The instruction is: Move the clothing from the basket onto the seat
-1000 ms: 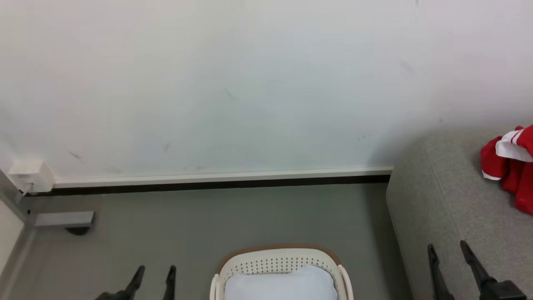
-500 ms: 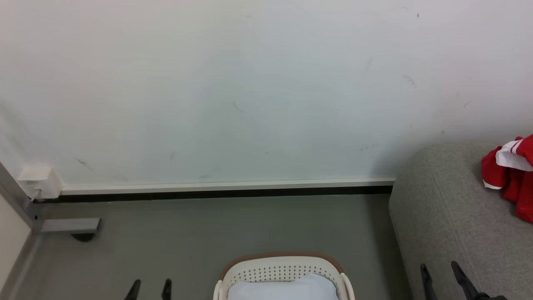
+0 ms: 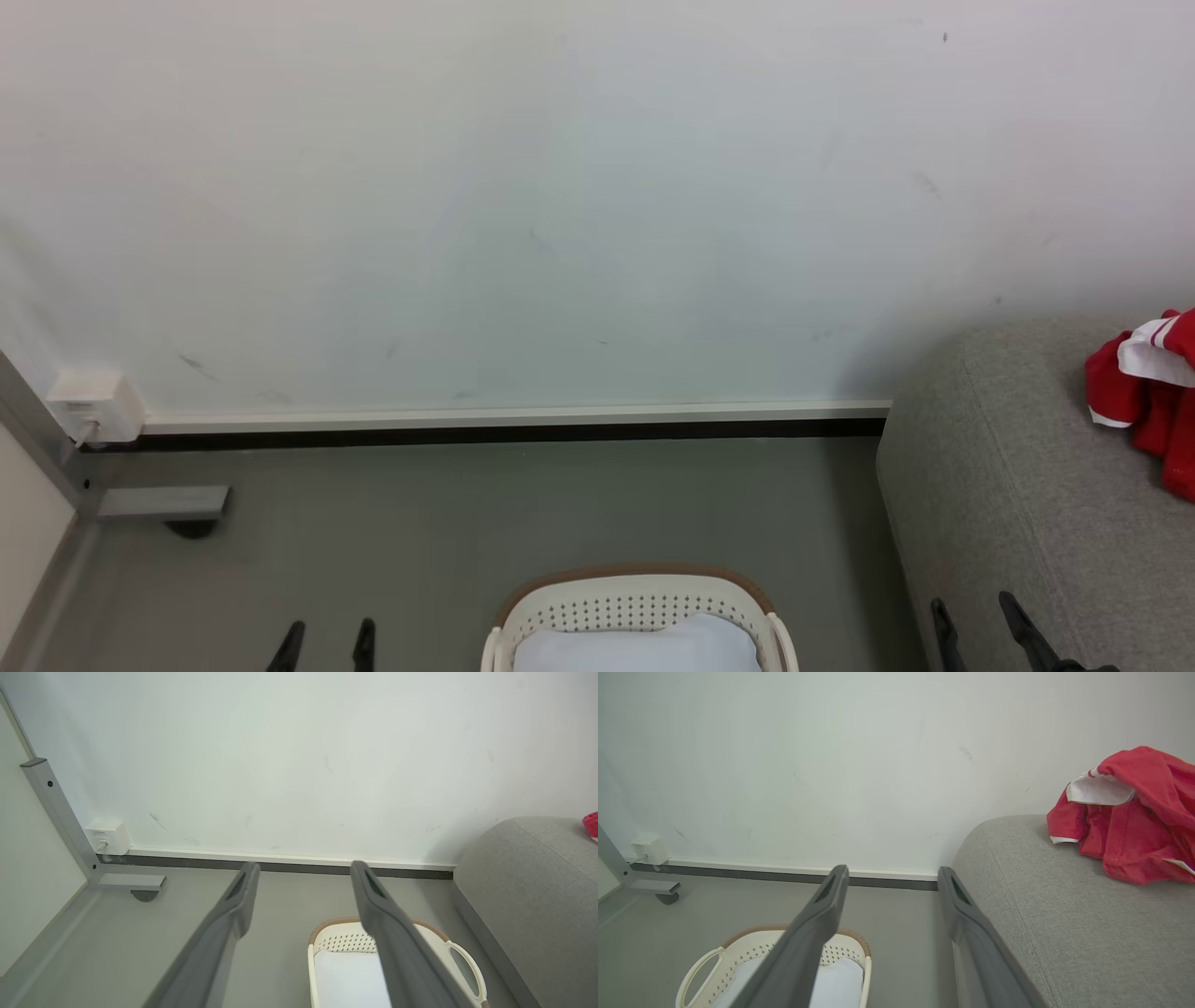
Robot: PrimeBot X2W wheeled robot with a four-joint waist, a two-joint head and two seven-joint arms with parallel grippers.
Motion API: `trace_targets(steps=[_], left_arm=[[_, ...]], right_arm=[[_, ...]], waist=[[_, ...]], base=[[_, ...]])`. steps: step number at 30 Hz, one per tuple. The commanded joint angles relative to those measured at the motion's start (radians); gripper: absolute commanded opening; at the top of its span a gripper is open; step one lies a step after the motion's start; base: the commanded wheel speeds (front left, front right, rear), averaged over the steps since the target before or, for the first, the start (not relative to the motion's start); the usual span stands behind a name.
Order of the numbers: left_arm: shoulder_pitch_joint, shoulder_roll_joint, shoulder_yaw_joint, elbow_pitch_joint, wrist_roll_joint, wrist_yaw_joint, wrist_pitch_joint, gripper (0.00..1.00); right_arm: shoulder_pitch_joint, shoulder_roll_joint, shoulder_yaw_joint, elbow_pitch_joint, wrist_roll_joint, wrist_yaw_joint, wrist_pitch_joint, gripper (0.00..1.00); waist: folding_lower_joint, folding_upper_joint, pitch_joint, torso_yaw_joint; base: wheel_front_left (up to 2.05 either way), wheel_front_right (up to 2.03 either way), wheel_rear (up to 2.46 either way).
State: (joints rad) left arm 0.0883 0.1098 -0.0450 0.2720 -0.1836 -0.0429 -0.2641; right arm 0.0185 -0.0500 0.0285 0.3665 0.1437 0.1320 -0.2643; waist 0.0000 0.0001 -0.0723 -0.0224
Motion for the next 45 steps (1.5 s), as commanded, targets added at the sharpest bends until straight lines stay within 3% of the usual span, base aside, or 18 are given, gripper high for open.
trace_targets(steps=[1,2,3,7,25,45], left_arm=[[0.008,-0.004,0.010,-0.007,0.018,-0.009,0.000,1.00],[0.009,-0.009,0.014,-0.005,0.013,-0.016,0.000,1.00],[0.010,-0.010,0.021,-0.006,0.017,-0.019,0.000,0.00],[0.002,-0.016,0.013,0.026,-0.006,-0.019,0.006,0.00],[-0.047,-0.026,0.048,0.012,-0.341,-0.036,0.094,0.00],[-0.090,-0.035,0.078,0.000,-0.640,-0.051,0.171,0.00]], right_arm=[[0.000,-0.001,0.003,0.004,0.001,-0.003,0.000,1.00],[0.000,-0.001,0.004,0.004,0.002,-0.003,0.000,1.00],[-0.001,-0.001,0.004,0.004,0.003,-0.003,0.000,0.00],[0.006,0.003,0.000,0.027,0.012,0.000,0.005,0.00],[-0.027,0.001,-0.033,-0.011,0.355,0.000,0.093,0.00],[-0.057,0.000,-0.063,-0.043,0.660,-0.001,0.170,0.00]], waist=[[0.0000,-0.0001,0.001,-0.003],[0.0000,-0.0001,0.002,-0.004],[0.0000,-0.0001,0.002,-0.006],[0.0000,-0.0001,0.002,-0.005],[0.0000,-0.0001,0.013,-0.001],[0.0000,-0.0001,0.024,0.004]], base=[[0.00,0.00,0.00],[0.00,0.00,0.00],[0.00,0.00,0.00],[0.00,0.00,0.00],[0.00,0.00,0.00],[0.00,0.00,0.00]])
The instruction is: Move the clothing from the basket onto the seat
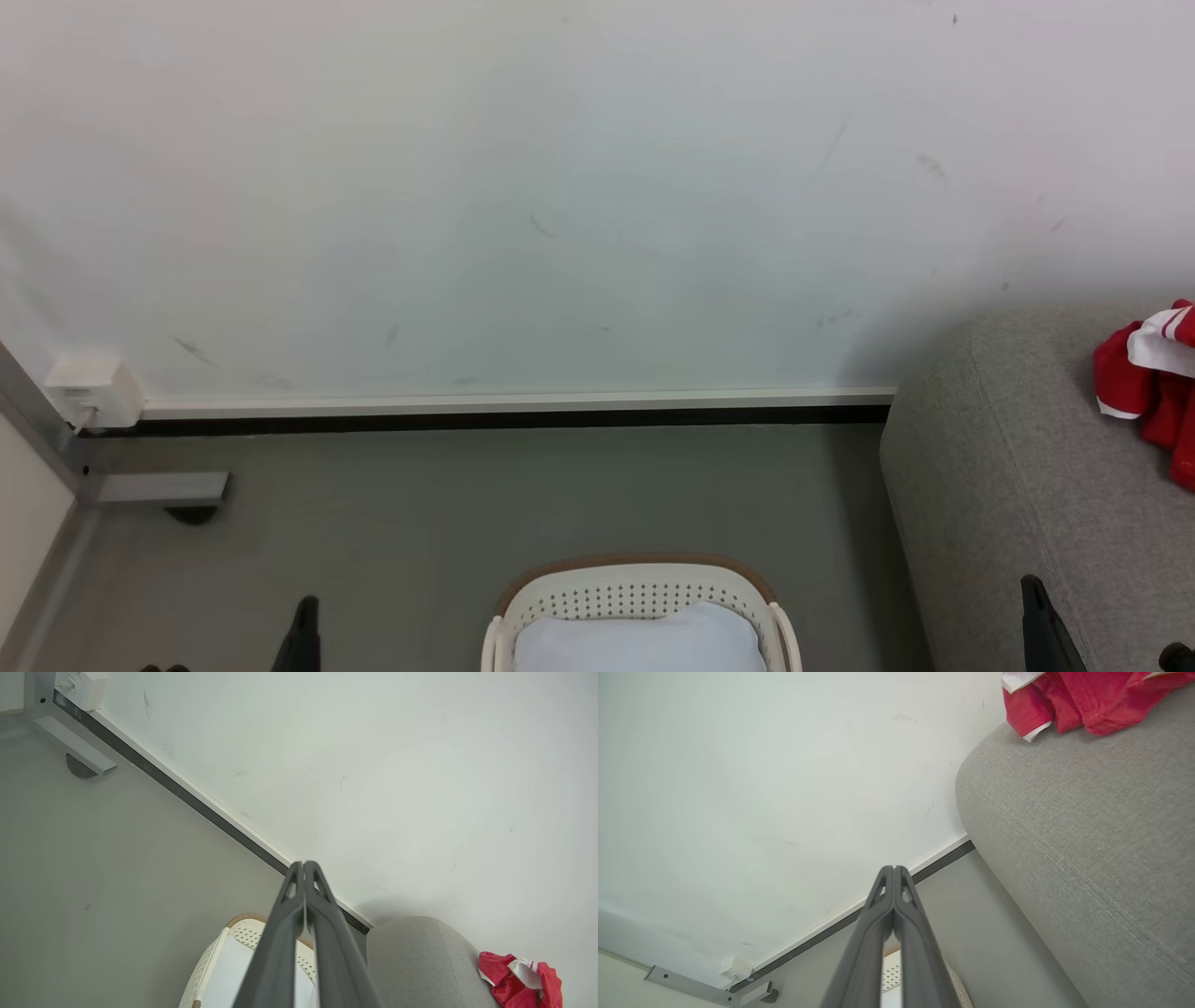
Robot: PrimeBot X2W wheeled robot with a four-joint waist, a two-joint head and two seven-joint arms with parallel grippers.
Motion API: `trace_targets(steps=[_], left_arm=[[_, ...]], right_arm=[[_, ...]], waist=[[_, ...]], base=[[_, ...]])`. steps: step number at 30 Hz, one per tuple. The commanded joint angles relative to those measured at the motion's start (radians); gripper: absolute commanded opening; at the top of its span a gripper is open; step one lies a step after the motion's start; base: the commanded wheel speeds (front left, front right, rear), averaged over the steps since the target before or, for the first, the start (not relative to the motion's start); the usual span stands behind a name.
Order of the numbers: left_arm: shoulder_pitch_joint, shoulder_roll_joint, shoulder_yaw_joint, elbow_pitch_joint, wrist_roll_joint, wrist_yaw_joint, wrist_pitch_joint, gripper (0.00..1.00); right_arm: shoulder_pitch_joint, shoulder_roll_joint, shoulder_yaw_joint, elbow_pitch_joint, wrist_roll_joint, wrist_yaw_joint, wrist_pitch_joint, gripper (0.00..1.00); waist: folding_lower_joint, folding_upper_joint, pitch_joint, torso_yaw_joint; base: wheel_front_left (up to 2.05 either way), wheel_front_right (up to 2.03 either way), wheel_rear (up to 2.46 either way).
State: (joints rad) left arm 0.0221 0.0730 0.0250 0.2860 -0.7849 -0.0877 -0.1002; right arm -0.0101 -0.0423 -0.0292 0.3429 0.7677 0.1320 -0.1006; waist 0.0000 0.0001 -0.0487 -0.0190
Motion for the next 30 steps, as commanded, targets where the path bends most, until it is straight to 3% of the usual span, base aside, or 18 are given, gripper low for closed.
trace_targets(steps=[1,30], left_arm=[[-0.026,0.001,0.010,-0.015,-0.051,-0.007,0.011,0.00],[-0.073,-0.009,0.045,-0.027,-0.372,-0.023,0.097,0.00]], right_arm=[[-0.030,-0.008,-0.007,-0.021,0.049,-0.001,0.011,0.00],[-0.062,-0.010,-0.040,-0.054,0.379,-0.001,0.096,0.00]], waist=[[0.0000,-0.0001,0.001,0.000],[0.0000,-0.0001,0.018,0.007]], base=[[0.00,0.00,0.00],[0.00,0.00,0.00]])
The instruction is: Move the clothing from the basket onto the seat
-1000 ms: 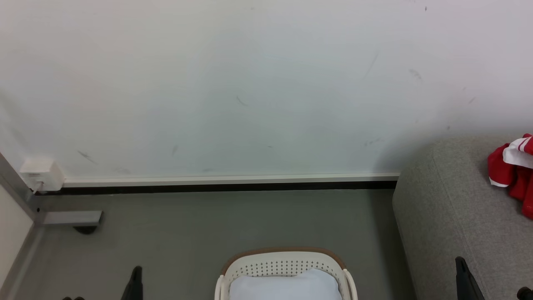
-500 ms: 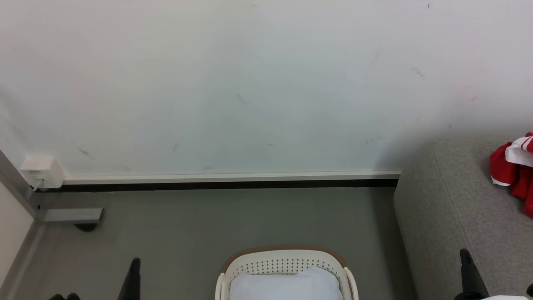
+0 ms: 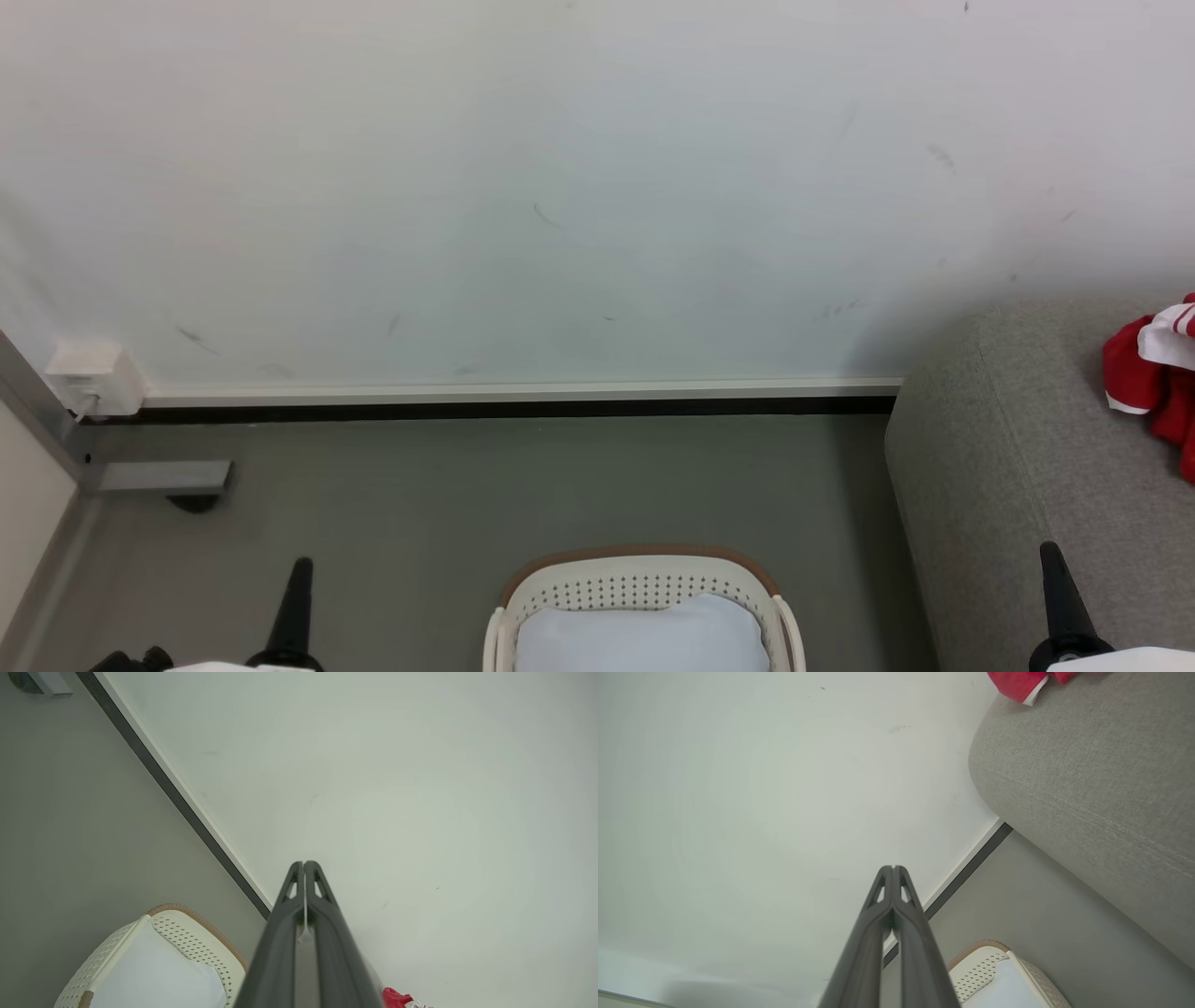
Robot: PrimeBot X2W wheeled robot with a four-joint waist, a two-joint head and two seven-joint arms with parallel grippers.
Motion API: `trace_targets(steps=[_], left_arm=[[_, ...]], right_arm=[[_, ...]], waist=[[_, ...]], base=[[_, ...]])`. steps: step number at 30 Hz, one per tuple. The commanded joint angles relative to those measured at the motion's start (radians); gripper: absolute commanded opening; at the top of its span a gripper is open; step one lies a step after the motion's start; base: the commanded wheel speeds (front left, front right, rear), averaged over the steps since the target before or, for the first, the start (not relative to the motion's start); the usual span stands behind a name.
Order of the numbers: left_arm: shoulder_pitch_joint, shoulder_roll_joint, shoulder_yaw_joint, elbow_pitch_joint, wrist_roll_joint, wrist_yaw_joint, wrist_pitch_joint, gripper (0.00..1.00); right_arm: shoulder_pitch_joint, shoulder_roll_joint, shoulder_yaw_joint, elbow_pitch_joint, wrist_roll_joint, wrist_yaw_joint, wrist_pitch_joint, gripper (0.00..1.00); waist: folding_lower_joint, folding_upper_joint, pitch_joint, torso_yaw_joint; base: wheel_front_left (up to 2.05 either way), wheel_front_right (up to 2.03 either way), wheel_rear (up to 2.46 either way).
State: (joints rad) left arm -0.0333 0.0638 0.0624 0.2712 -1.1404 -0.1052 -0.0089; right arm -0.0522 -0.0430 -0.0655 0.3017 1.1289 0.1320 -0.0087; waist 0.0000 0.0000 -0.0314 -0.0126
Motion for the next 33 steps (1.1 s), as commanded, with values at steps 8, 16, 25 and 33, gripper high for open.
trace_targets(steps=[8,16,25,33], left_arm=[[-0.030,-0.001,0.016,-0.014,-0.096,-0.010,0.026,0.00],[-0.040,-0.004,0.022,-0.016,-0.170,-0.012,0.044,0.00],[-0.052,-0.006,0.031,-0.019,-0.246,-0.017,0.066,0.00],[-0.060,-0.007,0.038,-0.020,-0.309,-0.021,0.082,0.00]], right_arm=[[-0.028,-0.009,-0.012,-0.021,0.099,-0.001,0.025,0.00],[-0.037,-0.010,-0.021,-0.029,0.174,-0.002,0.045,0.00],[-0.042,-0.010,-0.028,-0.036,0.250,-0.002,0.065,0.00],[-0.050,-0.010,-0.034,-0.042,0.314,-0.002,0.080,0.00]], waist=[[0.0000,0.0000,0.005,0.002],[0.0000,0.0000,0.010,0.004],[0.0000,0.0000,0.015,0.006],[0.0000,0.0000,0.020,0.007]], base=[[0.00,0.00,0.00],[0.00,0.00,0.00],[0.00,0.00,0.00],[0.00,0.00,0.00]])
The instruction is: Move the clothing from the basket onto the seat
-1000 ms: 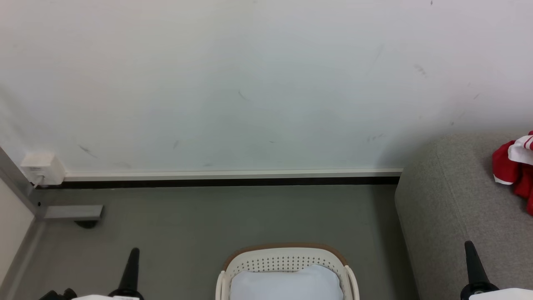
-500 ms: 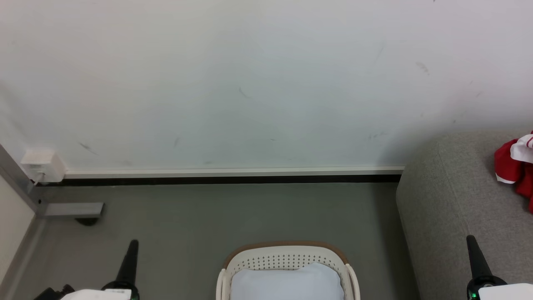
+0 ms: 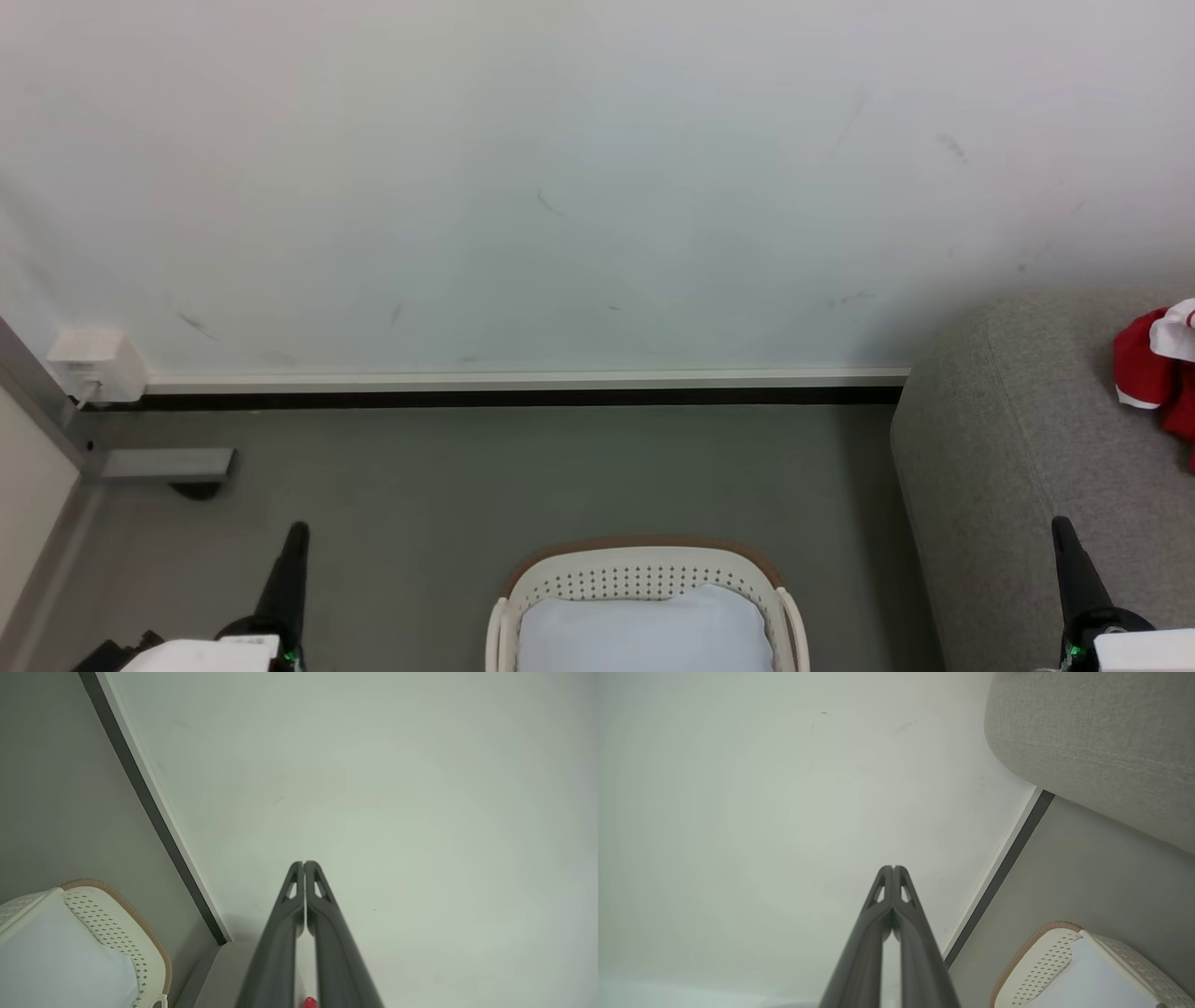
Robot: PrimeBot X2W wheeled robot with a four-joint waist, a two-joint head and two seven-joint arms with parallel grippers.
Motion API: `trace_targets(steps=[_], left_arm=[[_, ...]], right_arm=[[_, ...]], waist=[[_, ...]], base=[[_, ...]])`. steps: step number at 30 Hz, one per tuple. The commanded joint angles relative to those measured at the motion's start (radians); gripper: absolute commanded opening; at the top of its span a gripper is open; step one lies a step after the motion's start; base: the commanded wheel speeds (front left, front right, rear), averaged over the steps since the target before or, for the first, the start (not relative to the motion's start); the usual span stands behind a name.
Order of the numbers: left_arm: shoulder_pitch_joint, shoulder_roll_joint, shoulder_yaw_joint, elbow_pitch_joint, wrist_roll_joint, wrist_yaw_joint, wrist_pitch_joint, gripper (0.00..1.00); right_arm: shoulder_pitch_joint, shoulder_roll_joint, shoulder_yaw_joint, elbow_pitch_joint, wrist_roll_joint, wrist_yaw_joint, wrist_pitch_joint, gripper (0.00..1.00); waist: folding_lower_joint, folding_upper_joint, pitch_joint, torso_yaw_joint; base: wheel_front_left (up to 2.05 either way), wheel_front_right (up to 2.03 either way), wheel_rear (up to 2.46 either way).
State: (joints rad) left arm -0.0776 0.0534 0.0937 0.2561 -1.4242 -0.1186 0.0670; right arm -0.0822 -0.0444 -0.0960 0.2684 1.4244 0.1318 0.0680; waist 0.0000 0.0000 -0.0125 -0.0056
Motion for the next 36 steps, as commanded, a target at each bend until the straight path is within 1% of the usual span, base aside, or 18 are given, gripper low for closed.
trace_targets(steps=[1,25,36], left_arm=[[-0.017,0.003,0.008,-0.005,-0.030,-0.007,0.009,0.00],[-0.039,-0.003,0.024,-0.011,-0.195,-0.016,0.051,0.00],[-0.039,-0.003,0.023,-0.011,-0.194,-0.016,0.052,0.00]], right_arm=[[-0.021,-0.009,-0.004,-0.009,0.026,-0.002,0.007,0.00],[-0.036,-0.010,-0.022,-0.026,0.192,-0.002,0.049,0.00],[-0.035,-0.010,-0.021,-0.025,0.189,-0.002,0.050,0.00]], waist=[[0.0000,0.0000,0.001,0.001],[0.0000,0.0000,0.015,0.006],[0.0000,0.0000,0.015,0.006]], base=[[0.00,0.00,0.00],[0.00,0.00,0.00],[0.00,0.00,0.00]])
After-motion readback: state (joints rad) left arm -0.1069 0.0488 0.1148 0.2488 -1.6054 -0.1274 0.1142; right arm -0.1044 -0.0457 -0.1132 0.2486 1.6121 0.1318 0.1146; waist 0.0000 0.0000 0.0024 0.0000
